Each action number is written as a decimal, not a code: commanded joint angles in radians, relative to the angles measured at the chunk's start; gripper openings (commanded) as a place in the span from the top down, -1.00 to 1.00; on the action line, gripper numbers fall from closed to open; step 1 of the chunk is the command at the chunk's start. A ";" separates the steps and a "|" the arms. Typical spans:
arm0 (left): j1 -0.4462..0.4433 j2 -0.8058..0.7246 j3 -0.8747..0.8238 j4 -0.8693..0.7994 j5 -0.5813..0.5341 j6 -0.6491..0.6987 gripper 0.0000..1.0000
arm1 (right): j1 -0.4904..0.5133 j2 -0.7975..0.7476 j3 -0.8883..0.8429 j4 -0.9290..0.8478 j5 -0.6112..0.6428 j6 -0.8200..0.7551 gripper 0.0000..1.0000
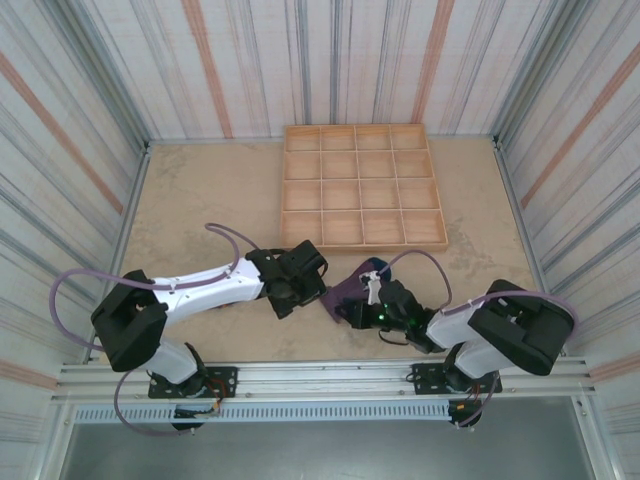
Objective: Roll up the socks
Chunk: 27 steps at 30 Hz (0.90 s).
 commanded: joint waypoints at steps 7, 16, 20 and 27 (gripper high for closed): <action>-0.018 0.025 -0.042 0.144 0.041 0.054 -0.60 | -0.185 0.039 -0.044 -0.335 -0.196 0.168 1.00; -0.034 0.128 0.026 0.195 0.083 0.103 -0.44 | -0.247 0.137 -0.019 -0.350 -0.268 0.188 1.00; -0.046 0.157 0.045 0.211 0.073 0.109 -0.40 | -0.280 0.227 -0.028 -0.289 -0.289 0.219 1.00; -0.042 0.200 0.055 0.232 0.068 0.109 -0.15 | -0.298 0.343 -0.045 -0.157 -0.313 0.281 1.00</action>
